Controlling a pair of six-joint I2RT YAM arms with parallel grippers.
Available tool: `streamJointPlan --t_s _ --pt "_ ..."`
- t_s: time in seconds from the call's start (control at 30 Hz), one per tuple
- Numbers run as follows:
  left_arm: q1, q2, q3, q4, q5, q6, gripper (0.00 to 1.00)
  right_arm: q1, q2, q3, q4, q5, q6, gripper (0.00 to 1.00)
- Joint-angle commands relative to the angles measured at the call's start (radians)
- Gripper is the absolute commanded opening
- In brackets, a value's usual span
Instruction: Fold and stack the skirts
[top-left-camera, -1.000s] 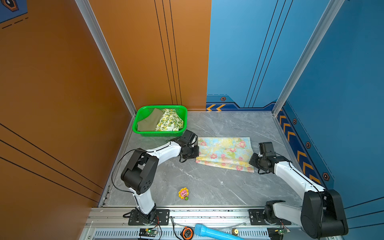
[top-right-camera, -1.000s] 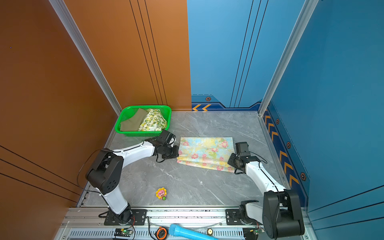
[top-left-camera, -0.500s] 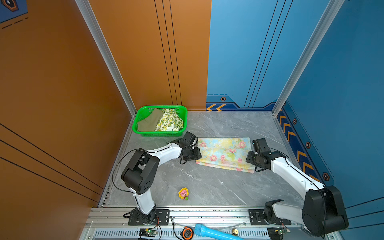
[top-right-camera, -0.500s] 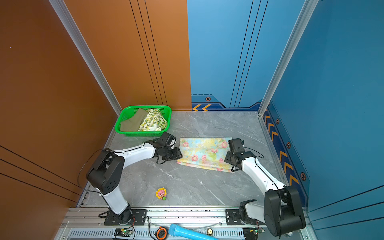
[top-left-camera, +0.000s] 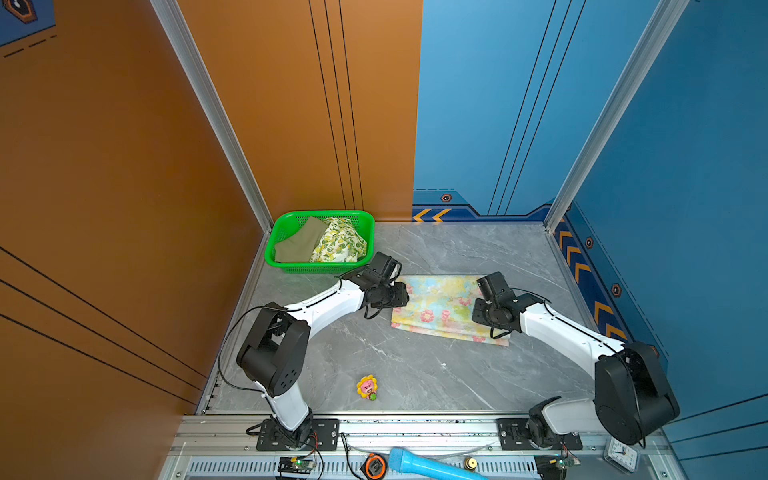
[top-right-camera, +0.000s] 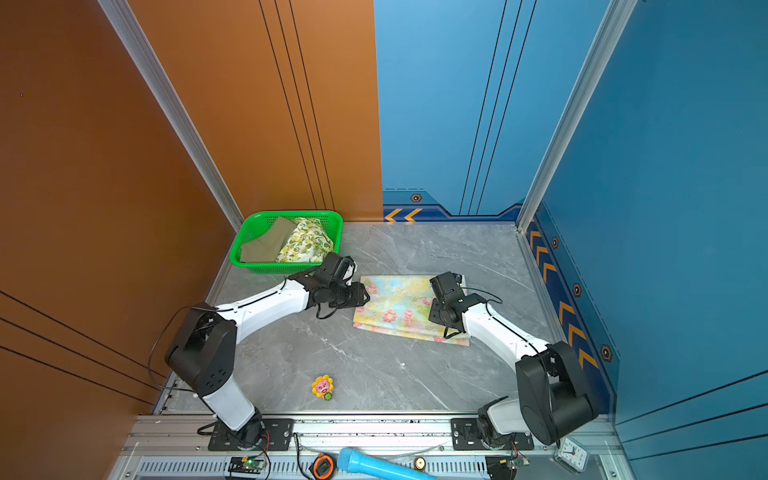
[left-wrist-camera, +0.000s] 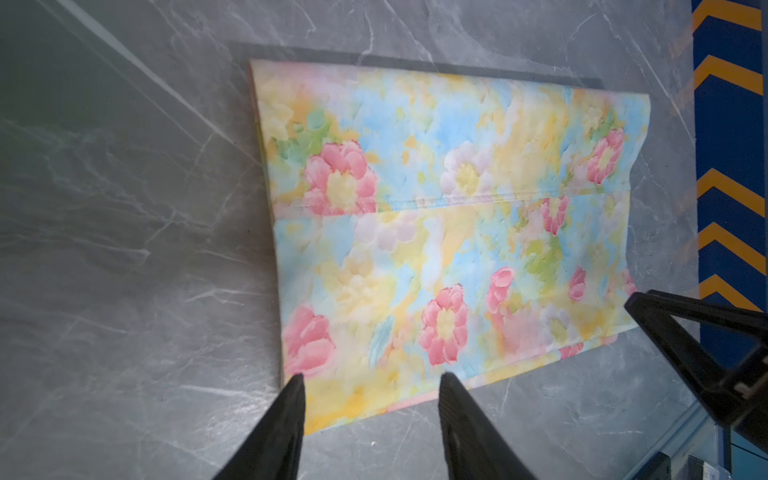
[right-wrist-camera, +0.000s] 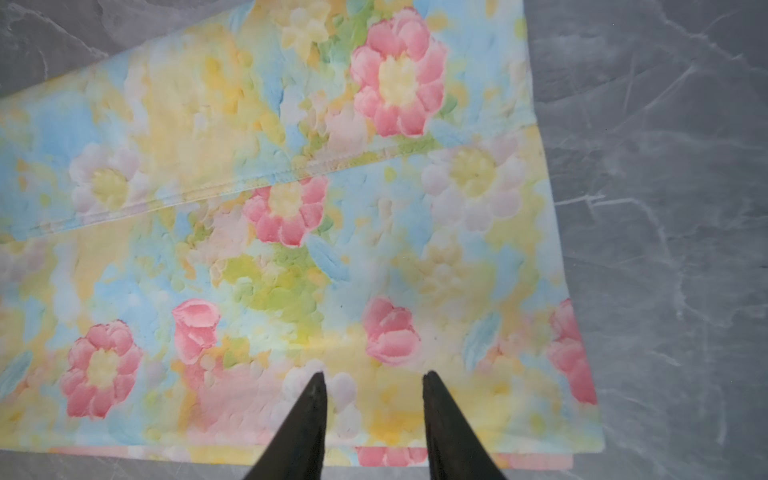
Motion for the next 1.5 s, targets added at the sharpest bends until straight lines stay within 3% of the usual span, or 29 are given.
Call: streamJointPlan --t_s 0.0,0.43,0.77,0.87,1.0,1.13,1.3,1.47 --pt "-0.013 0.048 0.033 -0.028 -0.007 0.016 0.55 0.016 0.04 -0.025 0.058 -0.001 0.026 0.39" --pt "-0.058 0.136 -0.009 0.017 0.012 -0.02 0.55 0.058 0.086 -0.151 0.121 -0.001 0.078 0.23" --pt "-0.055 0.132 -0.087 0.044 0.016 -0.043 0.54 0.163 -0.042 -0.283 0.116 0.06 0.152 0.22" --pt "-0.054 0.129 -0.088 0.043 0.015 -0.035 0.54 0.159 -0.139 -0.296 0.103 0.081 0.145 0.27" --pt "-0.041 0.092 -0.045 0.013 0.024 -0.01 0.59 0.081 -0.257 -0.274 0.072 0.048 0.113 0.43" --pt "-0.02 0.043 0.027 -0.056 0.024 0.039 0.65 -0.048 -0.28 -0.24 0.062 -0.047 0.076 0.57" --pt "0.051 0.031 0.084 -0.146 -0.007 0.091 0.7 -0.198 -0.217 -0.196 0.06 -0.137 0.026 0.65" --pt "0.111 0.084 0.121 -0.19 -0.026 0.129 0.76 -0.297 -0.118 -0.153 0.06 -0.19 -0.018 0.65"
